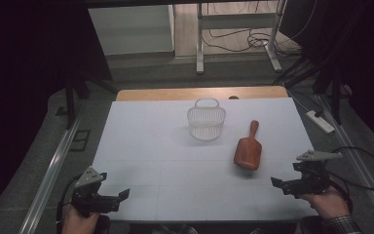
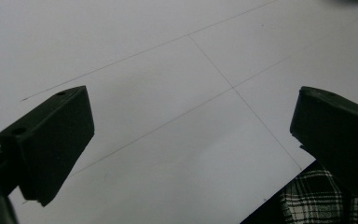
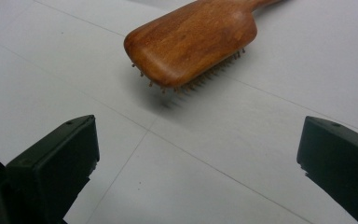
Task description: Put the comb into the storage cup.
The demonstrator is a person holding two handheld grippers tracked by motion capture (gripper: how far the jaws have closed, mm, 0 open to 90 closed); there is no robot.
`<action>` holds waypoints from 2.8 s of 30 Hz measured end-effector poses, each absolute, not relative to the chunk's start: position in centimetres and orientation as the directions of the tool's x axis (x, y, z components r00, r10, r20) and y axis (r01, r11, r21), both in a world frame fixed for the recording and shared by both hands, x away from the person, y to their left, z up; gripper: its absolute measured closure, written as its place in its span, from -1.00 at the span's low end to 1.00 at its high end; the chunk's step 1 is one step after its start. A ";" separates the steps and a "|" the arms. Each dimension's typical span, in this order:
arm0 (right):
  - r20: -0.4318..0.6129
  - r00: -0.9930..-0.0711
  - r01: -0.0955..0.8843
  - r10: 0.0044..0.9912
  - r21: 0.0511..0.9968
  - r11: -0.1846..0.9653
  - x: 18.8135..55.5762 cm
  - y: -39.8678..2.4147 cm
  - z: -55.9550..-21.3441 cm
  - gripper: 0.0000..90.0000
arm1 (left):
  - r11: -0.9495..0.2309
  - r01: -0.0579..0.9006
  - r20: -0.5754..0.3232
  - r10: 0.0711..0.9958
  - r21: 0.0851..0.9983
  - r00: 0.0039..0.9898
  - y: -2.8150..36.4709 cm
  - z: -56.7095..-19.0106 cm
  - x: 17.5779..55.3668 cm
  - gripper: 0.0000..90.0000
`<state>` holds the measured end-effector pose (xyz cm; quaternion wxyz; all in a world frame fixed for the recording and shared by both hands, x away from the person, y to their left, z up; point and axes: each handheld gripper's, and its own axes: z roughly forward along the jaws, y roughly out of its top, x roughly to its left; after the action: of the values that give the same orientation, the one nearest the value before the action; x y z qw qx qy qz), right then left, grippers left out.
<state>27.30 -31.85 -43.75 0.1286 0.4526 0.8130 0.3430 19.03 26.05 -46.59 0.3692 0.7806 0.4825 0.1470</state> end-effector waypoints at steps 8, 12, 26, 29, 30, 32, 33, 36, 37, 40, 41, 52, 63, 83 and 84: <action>0.106 -0.569 0.649 0.815 0.667 0.366 28.3 -31.5 -43.5 -1.00 | -0.264 0.644 -0.126 0.861 0.718 0.493 26.0 -46.6 19.0 -0.99; 0.101 -0.567 0.646 0.818 0.670 0.365 28.8 -31.2 -43.4 -1.00 | -0.264 0.643 -0.126 0.860 0.719 0.494 26.0 -46.6 19.0 -0.99; 0.076 -0.578 0.635 0.812 0.667 0.390 30.9 -30.3 -43.2 -1.00 | -0.267 0.642 -0.124 0.859 0.718 0.496 26.0 -46.6 19.0 -0.99; 0.072 -0.580 0.637 0.811 0.662 0.396 31.4 -30.1 -43.2 -1.00 | -0.267 0.643 -0.125 0.859 0.718 0.496 26.0 -46.6 19.0 -0.99; 0.069 -0.583 0.637 0.810 0.658 0.402 31.6 -30.1 -43.3 -1.00 | -0.267 0.643 -0.124 0.859 0.718 0.496 26.0 -46.6 19.0 -0.99; 0.063 -0.590 0.634 0.805 0.653 0.414 31.9 -29.9 -43.3 -1.00 | -0.268 0.642 -0.123 0.859 0.718 0.496 26.0 -46.6 19.0 -0.99; 0.061 -0.593 0.633 0.803 0.652 0.418 32.0 -29.8 -43.3 -1.00 | -0.268 0.643 -0.123 0.860 0.718 0.496 26.0 -46.6 19.0 -0.99; 0.059 -0.598 0.634 0.799 0.645 0.427 32.3 -29.5 -43.3 -1.00 | -0.267 0.643 -0.125 0.859 0.717 0.496 26.0 -46.6 19.0 -0.99; 0.062 -0.598 0.636 0.799 0.643 0.426 32.4 -29.4 -43.3 -1.00 | -0.267 0.643 -0.125 0.860 0.718 0.496 26.0 -46.6 19.0 -0.99; 0.057 -0.602 0.633 0.796 0.642 0.433 32.8 -29.1 -43.2 -1.00 | -0.266 0.643 -0.125 0.859 0.718 0.496 26.0 -46.6 19.0 -0.99; 0.054 -0.606 0.630 0.794 0.642 0.437 32.9 -29.0 -43.3 -1.00 | -0.267 0.643 -0.125 0.859 0.718 0.496 26.0 -46.6 19.0 -0.99; 0.052 -0.608 0.645 0.792 0.613 0.455 34.4 -28.3 -43.7 -1.00 | -0.266 0.643 -0.126 0.859 0.719 0.496 26.0 -46.6 19.0 -0.99; 0.039 -0.601 0.649 0.798 0.606 0.459 35.7 -27.7 -43.9 -1.00 | -0.266 0.643 -0.127 0.859 0.719 0.497 26.1 -46.6 19.0 -0.99; 0.028 -0.616 0.647 0.787 0.588 0.485 37.9 -26.5 -44.2 -1.00 | -0.266 0.641 -0.128 0.857 0.719 0.499 26.1 -46.6 19.1 -0.99; 0.024 -0.618 0.644 0.786 0.589 0.488 38.0 -26.4 -44.2 -1.00 | -0.267 0.641 -0.128 0.857 0.719 0.500 26.1 -46.6 19.1 -0.99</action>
<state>38.03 -26.38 -44.22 0.1249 0.4190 0.8535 0.2835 19.10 26.06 -46.61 0.3711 0.7825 0.4786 0.1449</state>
